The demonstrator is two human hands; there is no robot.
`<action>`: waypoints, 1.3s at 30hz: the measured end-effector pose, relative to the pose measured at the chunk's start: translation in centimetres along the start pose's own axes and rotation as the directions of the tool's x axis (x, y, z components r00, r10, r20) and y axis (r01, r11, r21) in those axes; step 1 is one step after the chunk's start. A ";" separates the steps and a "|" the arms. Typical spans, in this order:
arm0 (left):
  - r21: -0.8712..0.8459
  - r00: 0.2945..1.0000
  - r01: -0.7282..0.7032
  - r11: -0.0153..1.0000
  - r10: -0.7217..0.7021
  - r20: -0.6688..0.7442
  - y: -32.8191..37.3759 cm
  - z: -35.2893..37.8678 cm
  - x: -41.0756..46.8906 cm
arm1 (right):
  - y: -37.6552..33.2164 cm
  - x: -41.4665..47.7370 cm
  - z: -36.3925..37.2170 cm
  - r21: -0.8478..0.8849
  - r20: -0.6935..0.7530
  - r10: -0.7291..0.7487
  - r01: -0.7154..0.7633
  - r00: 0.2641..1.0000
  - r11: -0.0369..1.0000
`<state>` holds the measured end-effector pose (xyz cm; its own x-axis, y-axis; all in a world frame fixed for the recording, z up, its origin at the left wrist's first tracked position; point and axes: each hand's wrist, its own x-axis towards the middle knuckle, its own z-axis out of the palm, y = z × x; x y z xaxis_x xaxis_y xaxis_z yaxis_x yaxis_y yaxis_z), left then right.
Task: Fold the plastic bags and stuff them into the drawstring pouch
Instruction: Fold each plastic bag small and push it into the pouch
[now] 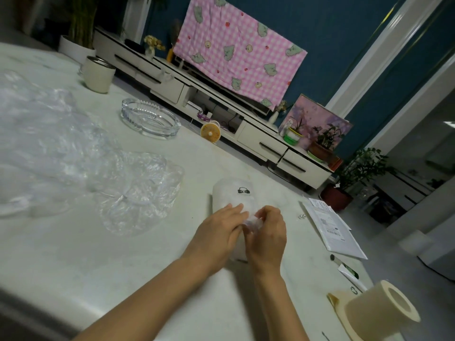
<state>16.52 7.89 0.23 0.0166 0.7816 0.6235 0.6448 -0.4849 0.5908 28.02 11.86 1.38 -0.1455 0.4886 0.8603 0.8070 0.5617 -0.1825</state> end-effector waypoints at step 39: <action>0.157 0.920 0.390 0.907 -0.379 -0.095 -4.1 -0.7 1.0 | 0.2 0.6 -1.4 -0.062 0.488 0.068 -0.043 0.870 0.997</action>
<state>13.40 10.35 -1.21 -0.3020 0.8660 0.3984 0.7116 -0.0733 0.6987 28.93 11.37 2.53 -0.3513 0.7891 0.5040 0.8463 0.4978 -0.1895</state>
